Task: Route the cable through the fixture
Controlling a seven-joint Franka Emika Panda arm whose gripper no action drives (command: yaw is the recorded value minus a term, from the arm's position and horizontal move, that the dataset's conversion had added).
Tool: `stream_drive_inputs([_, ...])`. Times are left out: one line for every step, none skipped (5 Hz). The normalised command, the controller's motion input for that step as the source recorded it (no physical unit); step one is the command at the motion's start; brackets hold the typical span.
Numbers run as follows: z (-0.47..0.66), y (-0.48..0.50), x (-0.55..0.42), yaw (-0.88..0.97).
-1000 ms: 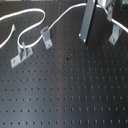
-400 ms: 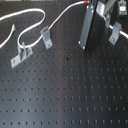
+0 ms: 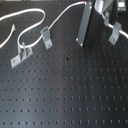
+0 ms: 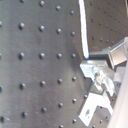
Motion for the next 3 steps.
stream_drive_inputs([0.0,0.022,-0.021,0.0])
stream_drive_inputs([-0.01,0.073,-0.156,-0.59])
stream_drive_inputs([-0.06,0.014,-0.114,-0.67])
